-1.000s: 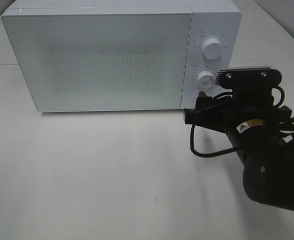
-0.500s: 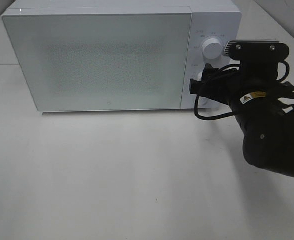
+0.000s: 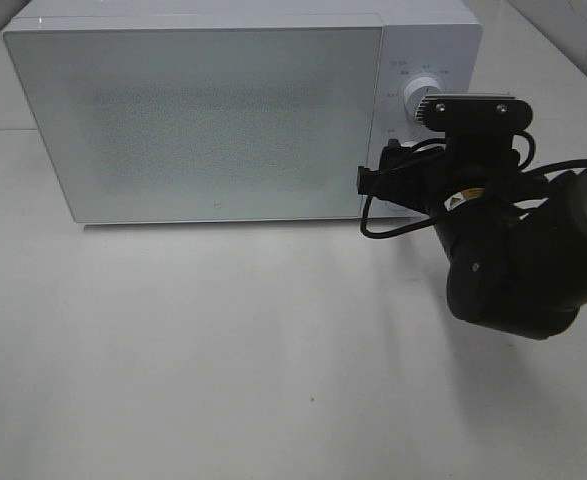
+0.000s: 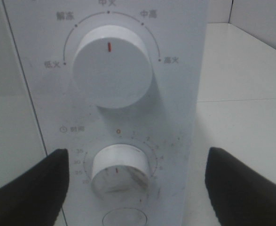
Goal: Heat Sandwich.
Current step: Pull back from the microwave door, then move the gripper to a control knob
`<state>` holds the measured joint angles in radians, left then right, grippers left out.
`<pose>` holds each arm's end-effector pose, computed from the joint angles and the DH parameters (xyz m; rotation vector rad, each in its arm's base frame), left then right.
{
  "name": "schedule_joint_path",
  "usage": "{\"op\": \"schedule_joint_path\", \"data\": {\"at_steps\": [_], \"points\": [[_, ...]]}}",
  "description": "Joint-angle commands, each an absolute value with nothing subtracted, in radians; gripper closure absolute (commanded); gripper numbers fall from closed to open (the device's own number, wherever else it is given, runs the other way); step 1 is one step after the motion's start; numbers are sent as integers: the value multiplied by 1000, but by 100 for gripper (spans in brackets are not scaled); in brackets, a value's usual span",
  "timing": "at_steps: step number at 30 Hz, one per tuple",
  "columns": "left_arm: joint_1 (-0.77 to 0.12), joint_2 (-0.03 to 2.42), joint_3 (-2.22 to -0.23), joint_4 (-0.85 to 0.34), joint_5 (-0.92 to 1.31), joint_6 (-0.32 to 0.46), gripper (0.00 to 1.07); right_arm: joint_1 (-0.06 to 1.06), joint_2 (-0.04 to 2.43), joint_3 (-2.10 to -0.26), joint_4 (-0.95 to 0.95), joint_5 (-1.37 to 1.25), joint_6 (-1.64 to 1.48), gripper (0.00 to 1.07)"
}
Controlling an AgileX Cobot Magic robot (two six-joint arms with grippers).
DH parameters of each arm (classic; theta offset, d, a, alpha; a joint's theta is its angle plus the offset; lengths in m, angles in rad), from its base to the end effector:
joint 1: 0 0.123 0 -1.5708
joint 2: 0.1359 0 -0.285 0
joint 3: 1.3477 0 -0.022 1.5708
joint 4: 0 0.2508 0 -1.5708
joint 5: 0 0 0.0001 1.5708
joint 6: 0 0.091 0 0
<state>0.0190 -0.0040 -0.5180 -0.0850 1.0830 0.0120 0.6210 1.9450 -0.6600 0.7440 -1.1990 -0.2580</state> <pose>-0.0085 -0.0070 0.2807 -0.0010 2.0427 -0.0823 0.2946 0.1402 0.1380 0.0476 1.6590 -0.0552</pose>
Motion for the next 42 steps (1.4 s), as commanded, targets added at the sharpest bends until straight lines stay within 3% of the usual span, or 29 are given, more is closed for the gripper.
{"op": "schedule_joint_path", "data": {"at_steps": [1,13,35,39,41,42], "points": [[21,-20,-517,-94,1071,12,9,616,1968,-686,724,-1198,-245,31],[21,-20,-517,-94,1071,12,9,592,2071,-782,701,-1152,-245,31],[21,-20,-517,-94,1071,12,9,596,2030,-747,687,-1154,-264,33],[21,-20,-517,-94,1071,12,9,596,2030,-747,687,-1154,-264,39],[21,-20,-517,-94,1071,12,9,596,2030,-747,687,-1155,-268,47],[21,-20,-517,-94,1071,12,9,596,2030,-747,687,-1162,-277,58]]}}
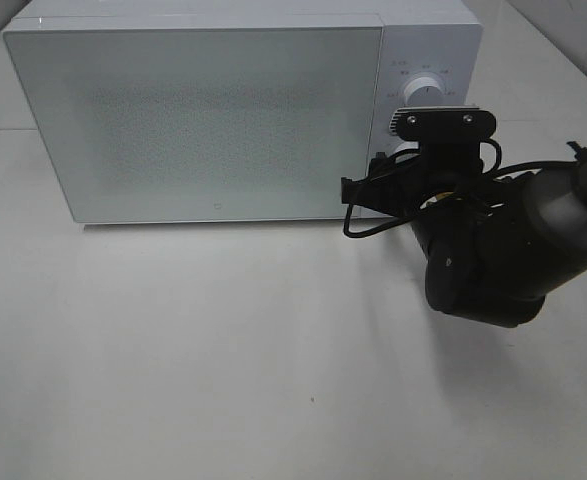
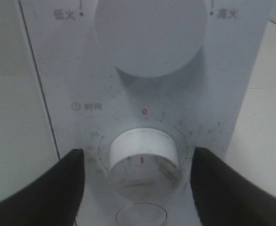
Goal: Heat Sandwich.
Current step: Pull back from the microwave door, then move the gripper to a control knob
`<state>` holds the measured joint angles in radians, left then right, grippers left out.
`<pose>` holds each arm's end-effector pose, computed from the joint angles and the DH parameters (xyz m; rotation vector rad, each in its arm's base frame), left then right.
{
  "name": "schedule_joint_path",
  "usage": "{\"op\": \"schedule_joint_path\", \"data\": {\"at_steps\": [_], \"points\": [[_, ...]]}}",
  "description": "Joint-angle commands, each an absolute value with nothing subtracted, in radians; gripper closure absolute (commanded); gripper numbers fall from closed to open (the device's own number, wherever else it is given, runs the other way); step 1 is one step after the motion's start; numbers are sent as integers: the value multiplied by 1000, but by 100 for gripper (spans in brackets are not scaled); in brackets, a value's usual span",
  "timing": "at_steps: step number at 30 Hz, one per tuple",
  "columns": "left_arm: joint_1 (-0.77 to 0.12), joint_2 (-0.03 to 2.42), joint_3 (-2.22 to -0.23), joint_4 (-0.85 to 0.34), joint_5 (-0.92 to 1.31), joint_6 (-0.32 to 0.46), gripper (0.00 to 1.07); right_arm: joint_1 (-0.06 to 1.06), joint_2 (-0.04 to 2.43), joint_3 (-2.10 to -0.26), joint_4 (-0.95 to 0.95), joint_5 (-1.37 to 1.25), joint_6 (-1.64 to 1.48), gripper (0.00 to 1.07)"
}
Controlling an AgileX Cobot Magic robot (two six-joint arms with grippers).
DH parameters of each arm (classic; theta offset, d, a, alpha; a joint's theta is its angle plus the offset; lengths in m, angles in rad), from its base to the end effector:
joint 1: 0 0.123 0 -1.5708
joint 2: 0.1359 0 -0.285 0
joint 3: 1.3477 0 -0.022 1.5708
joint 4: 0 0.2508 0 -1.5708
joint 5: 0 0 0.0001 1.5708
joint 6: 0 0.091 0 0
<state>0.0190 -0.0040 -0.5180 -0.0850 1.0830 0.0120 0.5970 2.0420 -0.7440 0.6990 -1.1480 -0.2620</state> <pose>-0.0085 -0.0070 0.2807 -0.0010 2.0427 -0.0823 0.3146 0.1493 0.1174 0.0052 1.7096 -0.0507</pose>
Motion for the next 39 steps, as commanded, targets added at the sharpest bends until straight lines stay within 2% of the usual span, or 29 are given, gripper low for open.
{"op": "schedule_joint_path", "data": {"at_steps": [1,3,4,5,6,9,33,39], "points": [[21,-20,-517,-94,1071,12,9,596,2030,-747,687,-1162,-277,58],[21,-20,-517,-94,1071,12,9,596,2030,-747,687,-1167,-283,71],[21,-20,-517,-94,1071,12,9,596,2030,-747,687,-1172,-283,86],[21,-20,-517,-94,1071,12,9,596,2030,-747,687,-1176,-283,92],[21,-20,-517,-94,1071,12,9,596,2030,-747,687,-1176,-283,92],[21,-20,-517,-94,1071,12,9,596,2030,-747,687,-1177,-292,107],[21,-20,-517,-94,1071,12,9,596,2030,-748,625,-1185,-262,105],[21,-20,-517,-94,1071,12,9,596,2030,-748,529,-1250,-62,104]]}}
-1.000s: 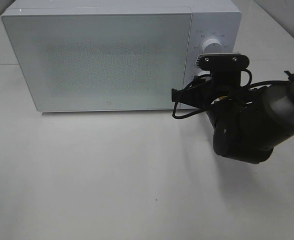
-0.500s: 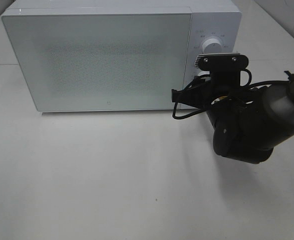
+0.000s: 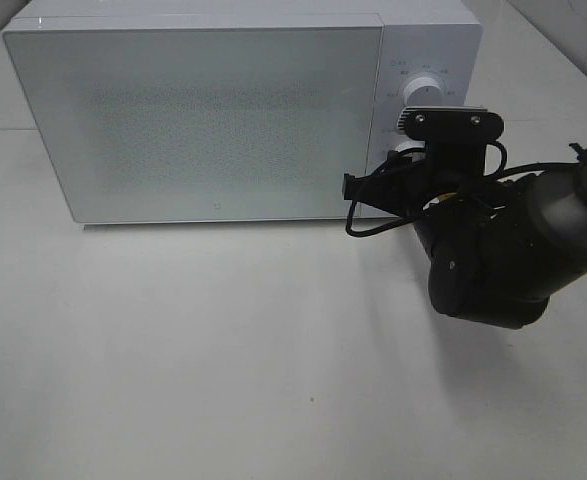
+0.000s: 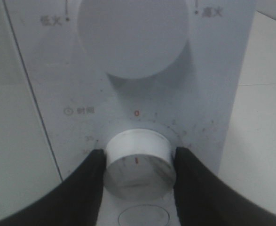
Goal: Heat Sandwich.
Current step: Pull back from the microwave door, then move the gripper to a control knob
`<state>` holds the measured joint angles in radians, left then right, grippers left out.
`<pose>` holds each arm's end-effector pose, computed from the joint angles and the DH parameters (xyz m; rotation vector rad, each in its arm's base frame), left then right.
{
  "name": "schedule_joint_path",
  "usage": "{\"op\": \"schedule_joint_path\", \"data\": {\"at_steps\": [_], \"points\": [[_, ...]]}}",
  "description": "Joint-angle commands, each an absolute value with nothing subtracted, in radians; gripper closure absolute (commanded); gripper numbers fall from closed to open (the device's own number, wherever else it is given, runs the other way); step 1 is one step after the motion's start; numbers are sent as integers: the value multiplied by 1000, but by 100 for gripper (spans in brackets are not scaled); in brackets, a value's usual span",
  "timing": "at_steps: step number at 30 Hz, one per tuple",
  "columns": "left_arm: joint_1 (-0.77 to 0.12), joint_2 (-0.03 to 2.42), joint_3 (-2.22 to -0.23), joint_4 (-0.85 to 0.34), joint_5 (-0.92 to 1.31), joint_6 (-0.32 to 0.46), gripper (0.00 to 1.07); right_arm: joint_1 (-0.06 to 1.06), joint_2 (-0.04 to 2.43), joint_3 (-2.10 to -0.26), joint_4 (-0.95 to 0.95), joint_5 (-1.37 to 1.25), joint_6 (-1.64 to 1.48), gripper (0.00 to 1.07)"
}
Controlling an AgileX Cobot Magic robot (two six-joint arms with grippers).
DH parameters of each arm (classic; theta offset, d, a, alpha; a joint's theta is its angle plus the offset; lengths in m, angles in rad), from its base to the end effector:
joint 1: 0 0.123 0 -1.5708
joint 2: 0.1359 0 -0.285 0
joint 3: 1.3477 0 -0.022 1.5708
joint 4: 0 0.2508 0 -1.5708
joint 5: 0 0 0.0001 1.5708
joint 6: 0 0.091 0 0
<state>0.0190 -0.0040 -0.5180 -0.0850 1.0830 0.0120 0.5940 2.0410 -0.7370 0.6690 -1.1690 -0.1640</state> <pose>-0.0085 -0.0070 0.2807 -0.0010 2.0427 -0.0823 0.3140 0.1494 0.1189 0.0611 1.6866 0.0270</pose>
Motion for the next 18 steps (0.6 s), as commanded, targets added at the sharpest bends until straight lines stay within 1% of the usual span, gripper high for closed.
{"op": "schedule_joint_path", "data": {"at_steps": [1,4,8,13,18], "points": [[21,-20,-517,-94,1071,12,9,596,2030,-748,517,-1265,-19,104],[21,-20,-517,-94,1071,12,9,596,2030,-748,502,-1286,57,104],[21,-20,-517,-94,1071,12,9,596,2030,-748,500,-1318,309,104],[21,-20,-517,-94,1071,12,9,596,2030,-748,500,-1326,462,104],[21,-20,-517,-94,1071,12,9,596,2030,-747,508,-1383,803,104]]}}
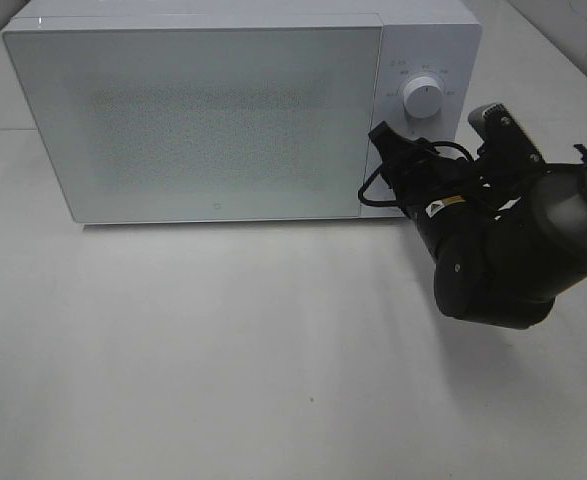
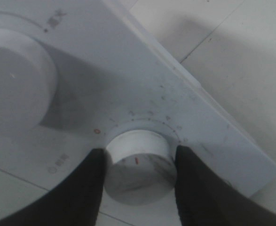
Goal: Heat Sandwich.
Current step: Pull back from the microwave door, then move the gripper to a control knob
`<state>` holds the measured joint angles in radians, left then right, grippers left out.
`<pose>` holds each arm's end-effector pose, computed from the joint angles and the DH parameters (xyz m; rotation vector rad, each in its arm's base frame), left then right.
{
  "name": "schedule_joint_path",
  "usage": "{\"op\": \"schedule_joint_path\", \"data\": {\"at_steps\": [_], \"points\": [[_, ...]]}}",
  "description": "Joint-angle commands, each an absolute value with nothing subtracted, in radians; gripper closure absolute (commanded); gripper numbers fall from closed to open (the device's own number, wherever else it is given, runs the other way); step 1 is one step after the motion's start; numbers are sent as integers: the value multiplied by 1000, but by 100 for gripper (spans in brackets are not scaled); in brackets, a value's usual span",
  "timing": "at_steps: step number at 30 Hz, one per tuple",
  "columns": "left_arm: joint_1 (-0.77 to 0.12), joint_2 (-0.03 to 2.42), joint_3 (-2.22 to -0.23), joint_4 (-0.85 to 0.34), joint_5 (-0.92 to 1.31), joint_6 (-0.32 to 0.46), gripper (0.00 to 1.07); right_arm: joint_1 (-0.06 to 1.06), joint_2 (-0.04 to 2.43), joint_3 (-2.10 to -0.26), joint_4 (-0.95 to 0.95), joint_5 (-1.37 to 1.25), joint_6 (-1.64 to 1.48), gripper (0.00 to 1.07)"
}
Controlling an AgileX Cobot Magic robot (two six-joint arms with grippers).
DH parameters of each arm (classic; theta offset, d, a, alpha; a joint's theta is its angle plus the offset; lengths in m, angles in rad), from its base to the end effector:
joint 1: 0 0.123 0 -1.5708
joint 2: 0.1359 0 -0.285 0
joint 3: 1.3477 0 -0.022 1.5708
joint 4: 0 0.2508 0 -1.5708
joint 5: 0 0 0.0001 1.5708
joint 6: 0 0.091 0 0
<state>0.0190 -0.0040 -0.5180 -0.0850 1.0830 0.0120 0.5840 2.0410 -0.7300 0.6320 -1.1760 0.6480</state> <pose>-0.0085 -0.0070 0.2807 -0.0010 2.0427 -0.0823 0.3143 0.1483 0.1189 0.7079 1.5681 0.6396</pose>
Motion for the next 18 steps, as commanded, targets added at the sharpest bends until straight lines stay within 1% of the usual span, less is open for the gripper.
{"op": "schedule_joint_path", "data": {"at_steps": [1,4,5,9,10,13,18], "points": [[21,-20,-517,-94,1071,12,9,596,2030,-747,508,-1383,803,104],[21,-20,-517,-94,1071,12,9,596,2030,-747,510,-1397,988,104],[21,-20,-517,-94,1071,12,9,596,2030,-747,510,-1397,988,104],[21,-20,-517,-94,1071,12,9,596,2030,-747,544,-1389,1180,104],[21,-20,-517,-94,1071,12,9,596,2030,-747,544,-1389,1180,104],[21,-20,-517,-94,1071,12,9,596,2030,-747,564,-1389,1350,103],[21,-20,-517,-94,1071,12,9,596,2030,-747,585,-1385,1471,103]]}}
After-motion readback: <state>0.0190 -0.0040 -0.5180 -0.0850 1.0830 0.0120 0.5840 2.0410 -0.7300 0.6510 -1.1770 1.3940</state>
